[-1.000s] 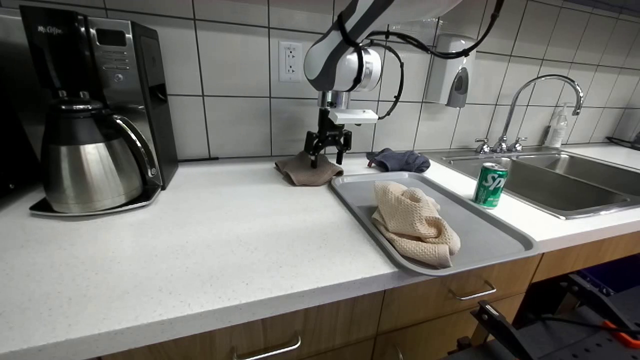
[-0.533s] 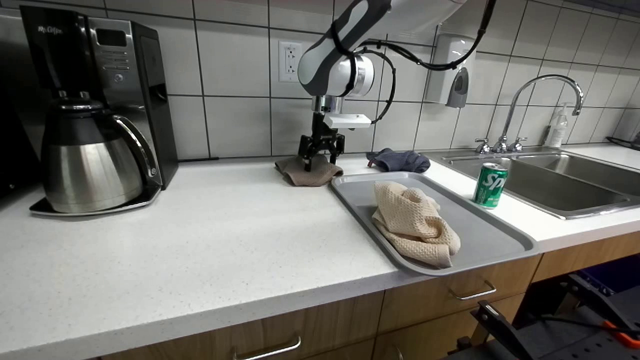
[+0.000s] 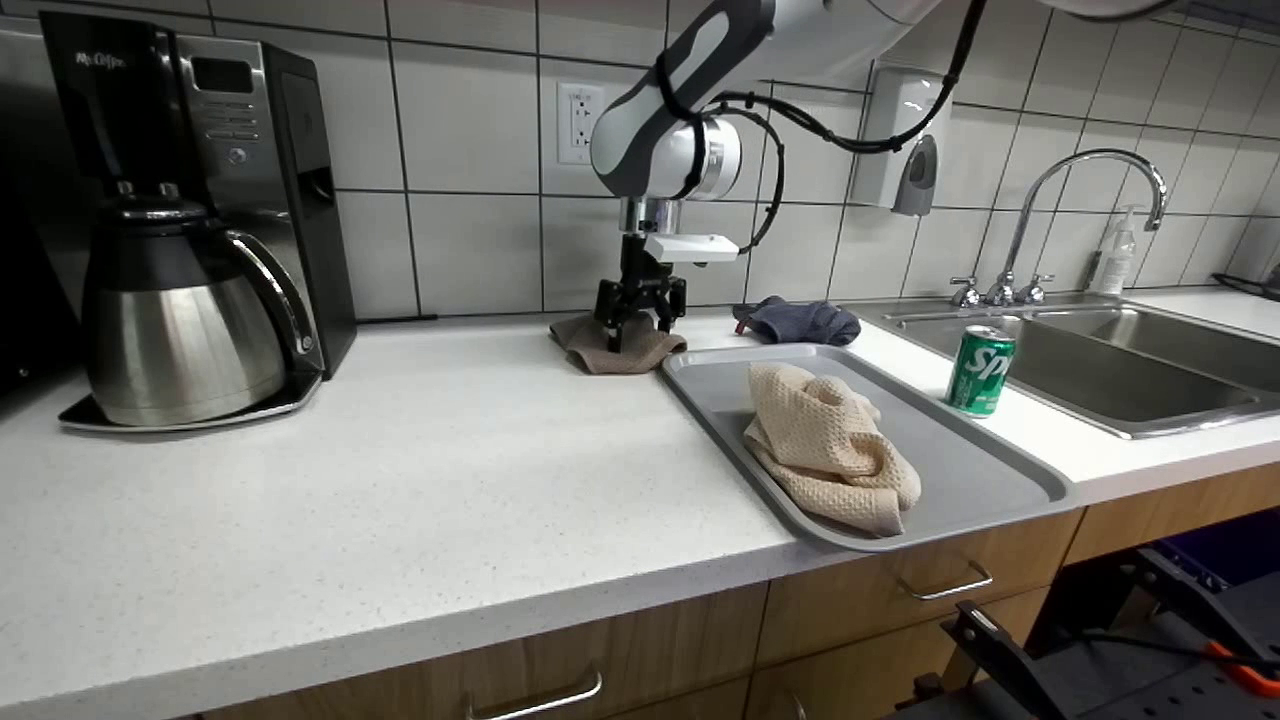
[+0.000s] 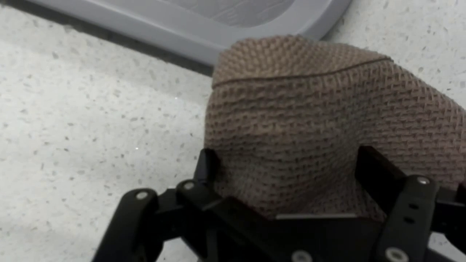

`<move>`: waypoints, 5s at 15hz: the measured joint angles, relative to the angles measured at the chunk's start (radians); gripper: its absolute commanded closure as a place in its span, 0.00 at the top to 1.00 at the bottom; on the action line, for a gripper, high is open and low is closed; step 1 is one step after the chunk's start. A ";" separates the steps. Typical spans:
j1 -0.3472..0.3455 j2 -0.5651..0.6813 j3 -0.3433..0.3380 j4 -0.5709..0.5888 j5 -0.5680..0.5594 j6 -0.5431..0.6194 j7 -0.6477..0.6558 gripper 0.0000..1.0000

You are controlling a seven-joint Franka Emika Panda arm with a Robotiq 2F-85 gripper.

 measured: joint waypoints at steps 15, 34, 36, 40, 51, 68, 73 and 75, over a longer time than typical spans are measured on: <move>0.044 -0.003 0.000 0.063 -0.040 -0.113 -0.025 0.02; 0.042 -0.193 -0.043 -0.121 -0.087 -0.002 -0.011 0.02; 0.046 -0.235 -0.043 -0.179 -0.098 0.027 0.009 0.02; 0.063 -0.323 -0.044 -0.300 -0.121 0.072 0.072 0.02; 0.074 -0.558 -0.085 -0.645 -0.154 0.218 0.259 0.02; 0.051 -0.673 -0.143 -0.841 -0.202 0.275 0.333 0.02; 0.050 -0.692 -0.127 -0.882 -0.170 0.270 0.329 0.02; 0.050 -0.705 -0.122 -0.897 -0.157 0.259 0.329 0.02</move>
